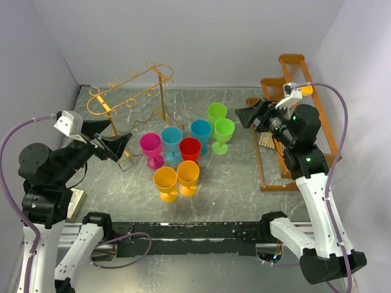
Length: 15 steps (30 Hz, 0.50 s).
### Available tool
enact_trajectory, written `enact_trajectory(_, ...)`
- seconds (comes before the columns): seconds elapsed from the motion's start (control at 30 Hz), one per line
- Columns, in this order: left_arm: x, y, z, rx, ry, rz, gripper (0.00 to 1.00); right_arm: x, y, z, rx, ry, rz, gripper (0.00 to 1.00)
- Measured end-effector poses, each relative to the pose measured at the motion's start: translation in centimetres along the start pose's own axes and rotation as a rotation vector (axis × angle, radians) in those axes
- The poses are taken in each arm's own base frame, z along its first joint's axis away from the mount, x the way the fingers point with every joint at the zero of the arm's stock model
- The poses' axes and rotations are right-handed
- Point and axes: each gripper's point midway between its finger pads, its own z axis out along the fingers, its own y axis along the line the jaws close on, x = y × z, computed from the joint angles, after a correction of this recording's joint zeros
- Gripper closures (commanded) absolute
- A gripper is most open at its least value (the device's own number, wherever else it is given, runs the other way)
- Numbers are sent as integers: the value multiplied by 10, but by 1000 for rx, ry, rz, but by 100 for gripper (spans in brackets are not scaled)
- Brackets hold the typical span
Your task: Place the wine glass upside down on the wine glass rack
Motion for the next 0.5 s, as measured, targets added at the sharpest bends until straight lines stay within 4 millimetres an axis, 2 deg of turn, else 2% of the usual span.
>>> enact_trajectory(0.3, 11, 2, 3, -8, 12, -71, 1, 0, 0, -8, 13, -8, 17, 14)
enact_trajectory(0.5, 14, 0, 1, -2, 18, -83, 1, 16, 0, -3, -10, 50, 29, 16)
